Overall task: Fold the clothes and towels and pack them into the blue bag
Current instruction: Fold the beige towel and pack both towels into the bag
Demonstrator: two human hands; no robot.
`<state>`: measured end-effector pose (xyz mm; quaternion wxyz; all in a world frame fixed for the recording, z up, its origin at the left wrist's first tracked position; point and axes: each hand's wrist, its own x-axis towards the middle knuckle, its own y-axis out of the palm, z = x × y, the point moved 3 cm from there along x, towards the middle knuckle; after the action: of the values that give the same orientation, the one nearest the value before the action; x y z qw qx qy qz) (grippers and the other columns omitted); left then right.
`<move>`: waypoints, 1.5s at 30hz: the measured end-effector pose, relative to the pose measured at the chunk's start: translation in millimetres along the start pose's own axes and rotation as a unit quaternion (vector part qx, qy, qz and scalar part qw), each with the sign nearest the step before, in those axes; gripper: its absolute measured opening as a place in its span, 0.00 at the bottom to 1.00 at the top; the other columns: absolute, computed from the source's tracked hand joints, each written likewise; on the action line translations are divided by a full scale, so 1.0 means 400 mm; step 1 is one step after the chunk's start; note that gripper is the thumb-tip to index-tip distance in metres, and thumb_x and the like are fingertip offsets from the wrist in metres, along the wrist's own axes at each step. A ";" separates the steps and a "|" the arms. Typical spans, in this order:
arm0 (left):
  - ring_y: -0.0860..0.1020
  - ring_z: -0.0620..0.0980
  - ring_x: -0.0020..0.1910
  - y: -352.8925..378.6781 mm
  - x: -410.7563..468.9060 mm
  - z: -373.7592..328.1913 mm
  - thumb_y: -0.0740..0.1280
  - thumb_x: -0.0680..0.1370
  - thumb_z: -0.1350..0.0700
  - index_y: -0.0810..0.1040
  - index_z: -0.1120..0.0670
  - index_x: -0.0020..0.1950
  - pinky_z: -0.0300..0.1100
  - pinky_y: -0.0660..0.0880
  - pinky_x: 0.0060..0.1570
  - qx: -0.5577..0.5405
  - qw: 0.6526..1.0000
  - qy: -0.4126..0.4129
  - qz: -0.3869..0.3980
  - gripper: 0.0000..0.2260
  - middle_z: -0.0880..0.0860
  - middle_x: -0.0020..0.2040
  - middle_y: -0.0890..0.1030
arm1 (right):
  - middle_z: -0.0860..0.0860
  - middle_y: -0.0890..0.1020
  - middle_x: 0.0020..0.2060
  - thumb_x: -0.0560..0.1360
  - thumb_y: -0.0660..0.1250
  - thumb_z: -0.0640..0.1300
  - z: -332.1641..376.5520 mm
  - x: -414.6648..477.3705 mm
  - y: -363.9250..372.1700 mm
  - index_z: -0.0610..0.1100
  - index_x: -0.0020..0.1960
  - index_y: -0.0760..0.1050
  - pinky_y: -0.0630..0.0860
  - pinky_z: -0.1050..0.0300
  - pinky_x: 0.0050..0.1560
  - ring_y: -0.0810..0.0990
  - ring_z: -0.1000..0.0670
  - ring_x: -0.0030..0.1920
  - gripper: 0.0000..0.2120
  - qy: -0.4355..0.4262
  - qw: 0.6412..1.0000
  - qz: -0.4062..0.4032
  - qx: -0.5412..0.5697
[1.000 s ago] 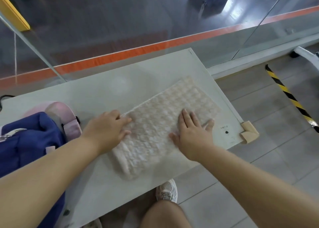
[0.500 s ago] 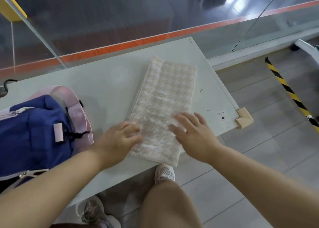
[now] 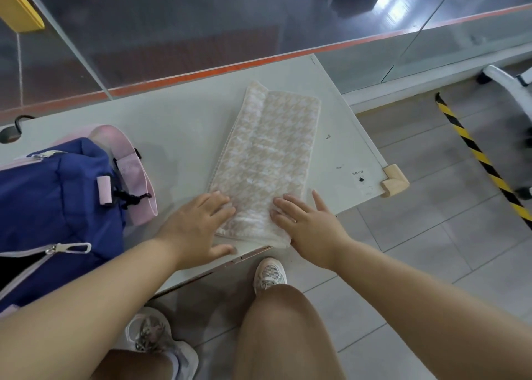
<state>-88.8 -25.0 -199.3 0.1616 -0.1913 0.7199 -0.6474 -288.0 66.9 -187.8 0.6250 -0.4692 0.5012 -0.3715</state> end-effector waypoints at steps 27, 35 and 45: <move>0.78 0.38 0.52 -0.087 0.077 0.073 0.75 0.70 0.54 0.75 0.39 0.51 0.41 0.73 0.59 -0.500 0.829 -0.242 0.072 0.15 0.40 0.50 0.81 | 0.48 0.83 0.49 0.81 0.58 0.44 -0.137 0.005 -0.104 0.47 0.61 0.73 0.81 0.55 0.44 0.83 0.51 0.46 0.11 0.184 0.719 -0.053 0.668; 0.76 0.48 0.54 -0.051 0.196 0.092 0.61 0.79 0.47 0.71 0.44 0.64 0.44 0.70 0.54 -0.455 0.840 -0.295 0.028 0.14 0.45 0.55 0.78 | 0.48 0.82 0.47 0.80 0.54 0.56 -0.201 0.085 -0.102 0.52 0.57 0.70 0.79 0.55 0.28 0.84 0.46 0.41 0.12 0.332 0.726 -0.066 0.598; 0.77 0.59 0.49 -0.005 0.266 0.117 0.56 0.78 0.41 0.69 0.50 0.50 0.51 0.73 0.47 -0.265 0.893 -0.361 0.052 0.13 0.55 0.47 0.79 | 0.49 0.75 0.43 0.80 0.51 0.57 -0.243 0.159 -0.065 0.45 0.52 0.68 0.73 0.59 0.23 0.75 0.49 0.39 0.16 0.416 0.759 -0.019 0.501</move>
<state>-159.3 -117.7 -200.8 0.3873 -0.4097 0.7657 -0.3095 -368.5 -20.8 -186.2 0.4941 0.1023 0.4446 -0.7401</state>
